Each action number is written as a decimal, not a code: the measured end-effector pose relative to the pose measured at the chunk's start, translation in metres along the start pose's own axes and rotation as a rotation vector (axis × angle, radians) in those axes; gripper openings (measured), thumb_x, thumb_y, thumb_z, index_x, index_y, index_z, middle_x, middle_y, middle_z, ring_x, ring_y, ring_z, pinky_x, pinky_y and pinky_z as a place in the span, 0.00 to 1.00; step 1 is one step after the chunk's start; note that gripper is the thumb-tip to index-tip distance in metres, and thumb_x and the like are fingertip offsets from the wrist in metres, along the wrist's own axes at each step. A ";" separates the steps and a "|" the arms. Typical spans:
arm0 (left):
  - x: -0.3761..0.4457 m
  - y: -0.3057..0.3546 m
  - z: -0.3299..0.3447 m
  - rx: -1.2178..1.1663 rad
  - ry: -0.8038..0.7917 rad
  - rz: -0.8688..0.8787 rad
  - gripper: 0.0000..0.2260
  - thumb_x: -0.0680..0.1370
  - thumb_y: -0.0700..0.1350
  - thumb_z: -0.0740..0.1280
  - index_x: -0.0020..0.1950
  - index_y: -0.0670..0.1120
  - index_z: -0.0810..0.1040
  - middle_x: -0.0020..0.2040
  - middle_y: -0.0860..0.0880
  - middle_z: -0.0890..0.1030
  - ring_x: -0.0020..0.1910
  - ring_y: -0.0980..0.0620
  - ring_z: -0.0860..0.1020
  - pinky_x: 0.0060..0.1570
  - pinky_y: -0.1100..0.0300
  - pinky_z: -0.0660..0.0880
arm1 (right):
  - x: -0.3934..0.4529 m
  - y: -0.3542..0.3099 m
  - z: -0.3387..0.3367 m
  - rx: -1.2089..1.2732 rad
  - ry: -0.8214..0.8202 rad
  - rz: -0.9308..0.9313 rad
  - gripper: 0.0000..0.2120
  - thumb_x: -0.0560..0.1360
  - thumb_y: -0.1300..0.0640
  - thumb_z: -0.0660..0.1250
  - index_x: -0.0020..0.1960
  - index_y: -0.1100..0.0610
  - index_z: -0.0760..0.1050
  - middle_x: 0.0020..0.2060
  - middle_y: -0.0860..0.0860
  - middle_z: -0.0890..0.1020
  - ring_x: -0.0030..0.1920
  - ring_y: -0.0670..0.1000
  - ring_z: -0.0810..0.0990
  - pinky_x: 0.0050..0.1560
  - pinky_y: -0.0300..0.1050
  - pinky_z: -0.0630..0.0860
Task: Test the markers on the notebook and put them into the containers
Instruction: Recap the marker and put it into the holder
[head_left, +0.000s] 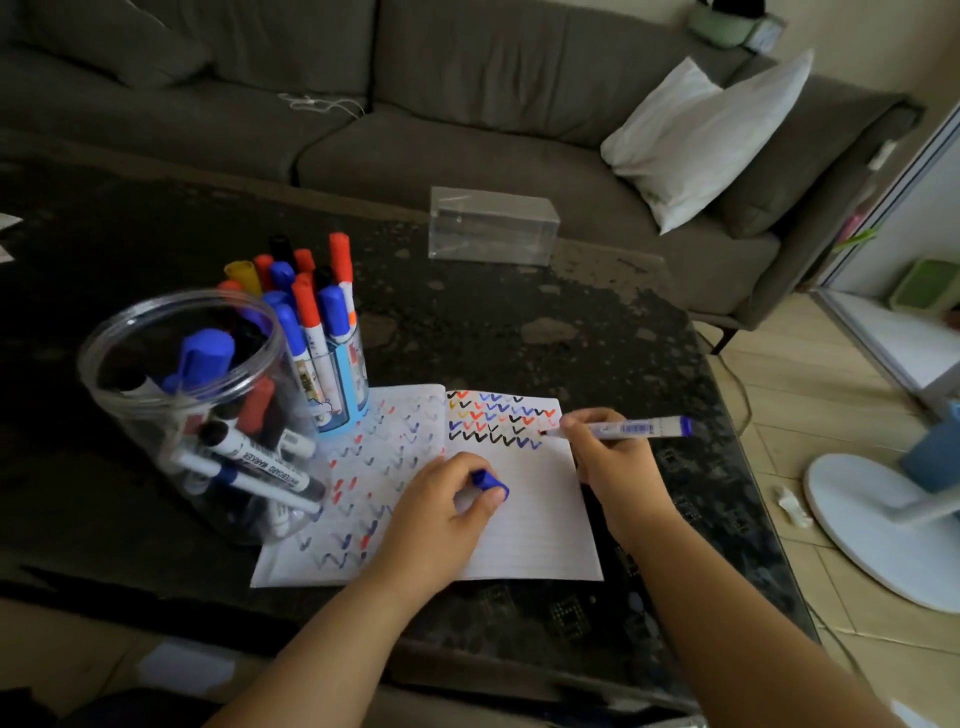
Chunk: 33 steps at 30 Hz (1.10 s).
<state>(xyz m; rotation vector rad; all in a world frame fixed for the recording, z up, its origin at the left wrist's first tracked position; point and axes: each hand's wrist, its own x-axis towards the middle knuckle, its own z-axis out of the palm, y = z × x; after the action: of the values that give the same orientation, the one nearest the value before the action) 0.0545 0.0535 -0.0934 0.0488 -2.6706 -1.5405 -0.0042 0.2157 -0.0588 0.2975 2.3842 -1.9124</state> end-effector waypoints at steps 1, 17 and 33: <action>0.000 0.005 -0.005 -0.106 0.023 -0.085 0.03 0.76 0.49 0.66 0.49 0.54 0.76 0.50 0.57 0.78 0.53 0.60 0.74 0.54 0.61 0.72 | -0.009 -0.003 -0.001 0.028 -0.050 -0.016 0.06 0.75 0.54 0.68 0.48 0.56 0.77 0.36 0.49 0.80 0.33 0.44 0.74 0.35 0.39 0.73; -0.084 0.072 -0.054 -1.135 0.044 -0.402 0.07 0.76 0.37 0.63 0.43 0.40 0.80 0.33 0.45 0.81 0.41 0.47 0.77 0.52 0.50 0.73 | -0.132 -0.052 -0.005 0.262 -0.300 -0.265 0.09 0.79 0.61 0.60 0.42 0.65 0.68 0.24 0.51 0.74 0.26 0.45 0.70 0.28 0.36 0.67; -0.129 0.094 -0.086 -0.218 -0.050 0.077 0.09 0.80 0.44 0.60 0.43 0.47 0.77 0.27 0.54 0.74 0.28 0.57 0.72 0.36 0.62 0.71 | -0.166 -0.067 0.015 0.380 -0.288 -0.268 0.15 0.79 0.63 0.59 0.33 0.58 0.65 0.22 0.49 0.63 0.23 0.46 0.58 0.26 0.40 0.58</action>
<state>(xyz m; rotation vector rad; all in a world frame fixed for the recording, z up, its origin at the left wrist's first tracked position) 0.1889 0.0338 0.0267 -0.1015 -2.4898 -1.8187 0.1443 0.1699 0.0308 -0.2790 1.9504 -2.3326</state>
